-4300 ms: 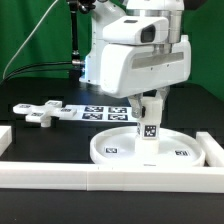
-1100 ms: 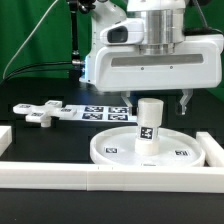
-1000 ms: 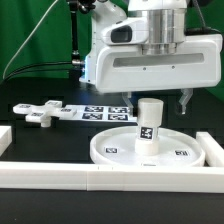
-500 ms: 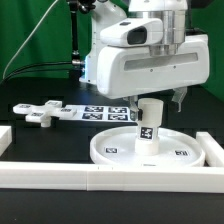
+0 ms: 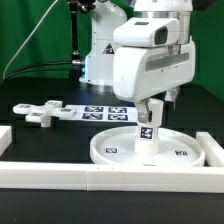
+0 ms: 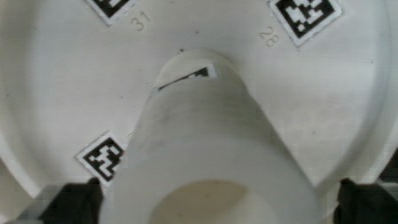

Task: Assemble round table

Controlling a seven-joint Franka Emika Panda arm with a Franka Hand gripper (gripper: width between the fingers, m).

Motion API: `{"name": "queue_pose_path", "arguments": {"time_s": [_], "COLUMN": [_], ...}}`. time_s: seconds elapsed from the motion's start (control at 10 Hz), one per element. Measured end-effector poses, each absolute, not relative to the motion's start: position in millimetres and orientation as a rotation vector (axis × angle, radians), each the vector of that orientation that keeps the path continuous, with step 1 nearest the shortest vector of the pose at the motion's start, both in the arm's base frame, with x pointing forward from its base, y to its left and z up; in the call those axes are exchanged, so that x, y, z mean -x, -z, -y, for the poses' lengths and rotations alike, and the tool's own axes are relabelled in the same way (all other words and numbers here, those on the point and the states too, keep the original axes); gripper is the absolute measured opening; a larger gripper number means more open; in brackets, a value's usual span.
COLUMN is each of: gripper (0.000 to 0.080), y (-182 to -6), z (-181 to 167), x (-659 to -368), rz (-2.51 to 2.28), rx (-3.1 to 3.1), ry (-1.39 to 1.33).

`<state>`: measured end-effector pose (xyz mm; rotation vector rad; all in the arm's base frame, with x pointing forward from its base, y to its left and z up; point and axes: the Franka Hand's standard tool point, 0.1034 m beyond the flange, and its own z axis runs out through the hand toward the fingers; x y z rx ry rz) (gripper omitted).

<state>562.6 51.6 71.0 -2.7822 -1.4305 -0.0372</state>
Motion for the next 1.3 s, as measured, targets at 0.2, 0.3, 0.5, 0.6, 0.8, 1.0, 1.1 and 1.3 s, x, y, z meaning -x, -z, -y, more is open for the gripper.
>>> {"name": "queue_pose_path", "arguments": {"time_s": [0.2, 0.3, 0.5, 0.6, 0.8, 1.0, 1.1, 1.3], "gripper": [0.0649, 0.0649, 0.0649, 0.0649, 0.0649, 0.0649, 0.0649, 0.0649], "y": [-67.4, -67.2, -67.3, -67.2, -65.6, -64.5, -64.4, -64.2], "z": [-48.9, -48.9, -49.5, -49.6, -47.2, -45.1, -43.4, -41.3], "x": [-563.4, -563.6, -564.0, -563.8, -563.2, -562.8, -562.9, -562.8], "rz": [1.657, 1.739, 1.917, 1.988, 2.137, 2.218, 2.318, 2.395], "rx": [2.662, 2.614, 2.5, 2.449, 2.327, 2.249, 2.152, 2.071], "ry": [0.021, 0.019, 0.015, 0.011, -0.001, -0.005, -0.013, -0.02]}}
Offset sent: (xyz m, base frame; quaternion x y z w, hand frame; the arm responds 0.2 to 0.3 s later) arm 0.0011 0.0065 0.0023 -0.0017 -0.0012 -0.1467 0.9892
